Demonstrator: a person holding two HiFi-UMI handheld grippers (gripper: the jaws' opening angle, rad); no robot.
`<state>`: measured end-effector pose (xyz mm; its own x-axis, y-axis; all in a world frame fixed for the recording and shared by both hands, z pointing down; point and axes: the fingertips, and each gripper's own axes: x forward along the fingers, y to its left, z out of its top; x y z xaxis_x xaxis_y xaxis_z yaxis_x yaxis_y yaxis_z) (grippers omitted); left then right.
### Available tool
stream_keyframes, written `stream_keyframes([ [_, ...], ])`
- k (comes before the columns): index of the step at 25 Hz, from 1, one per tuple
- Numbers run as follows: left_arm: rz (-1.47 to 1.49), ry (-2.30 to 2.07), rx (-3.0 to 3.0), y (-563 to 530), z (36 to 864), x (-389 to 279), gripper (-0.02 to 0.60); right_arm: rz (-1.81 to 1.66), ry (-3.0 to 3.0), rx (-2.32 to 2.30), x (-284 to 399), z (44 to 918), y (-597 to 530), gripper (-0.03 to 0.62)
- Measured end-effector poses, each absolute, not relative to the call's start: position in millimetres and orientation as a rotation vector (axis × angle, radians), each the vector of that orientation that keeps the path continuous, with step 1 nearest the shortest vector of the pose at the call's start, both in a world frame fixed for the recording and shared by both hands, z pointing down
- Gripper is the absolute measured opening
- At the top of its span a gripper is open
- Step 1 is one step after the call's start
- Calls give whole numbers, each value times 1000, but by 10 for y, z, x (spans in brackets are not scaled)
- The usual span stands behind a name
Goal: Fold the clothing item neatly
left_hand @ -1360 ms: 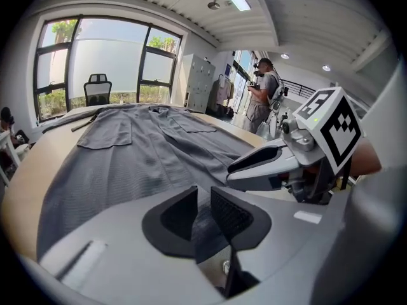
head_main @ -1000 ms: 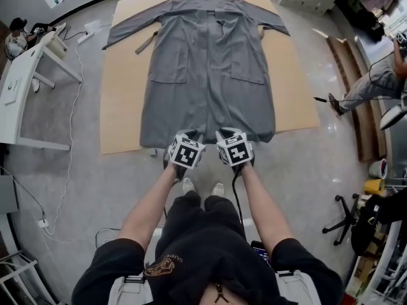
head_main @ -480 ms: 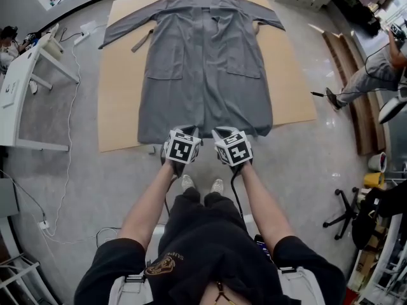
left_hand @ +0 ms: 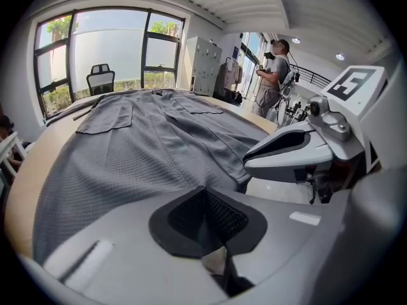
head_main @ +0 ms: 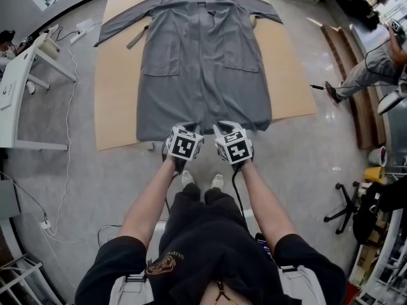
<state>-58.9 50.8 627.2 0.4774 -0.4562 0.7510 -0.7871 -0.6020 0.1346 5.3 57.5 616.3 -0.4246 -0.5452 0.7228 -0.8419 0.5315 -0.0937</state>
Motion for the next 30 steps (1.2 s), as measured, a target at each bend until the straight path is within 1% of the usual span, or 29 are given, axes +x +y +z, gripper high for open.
stream_keyframes([
  [4,947,-1049,2251,523,6264,-592,14,599,-2106,1120,39,6271,507,78],
  [7,946,-1050,2239,537,6269,-601,14,615,-2092,1121,17,6325,498,80],
  [8,945,-1052,2232,539,6268,-611,14,617,-2090,1115,6,6328,504,78],
  [11,928,-1056,2217,525,6264,-641,14,606,-2091,1079,-31,6301,506,27],
  [12,909,-1055,2211,522,6266,-646,14,601,-2098,1072,-39,6274,504,23],
  [17,798,-1053,2188,536,6206,-680,14,590,-2170,1073,-43,6059,534,21],
  [22,785,-1056,2190,550,6160,-718,14,568,-2228,1067,-71,5862,632,21],
  [30,777,-1069,2192,574,6127,-762,14,625,-2254,950,-202,6061,921,18],
])
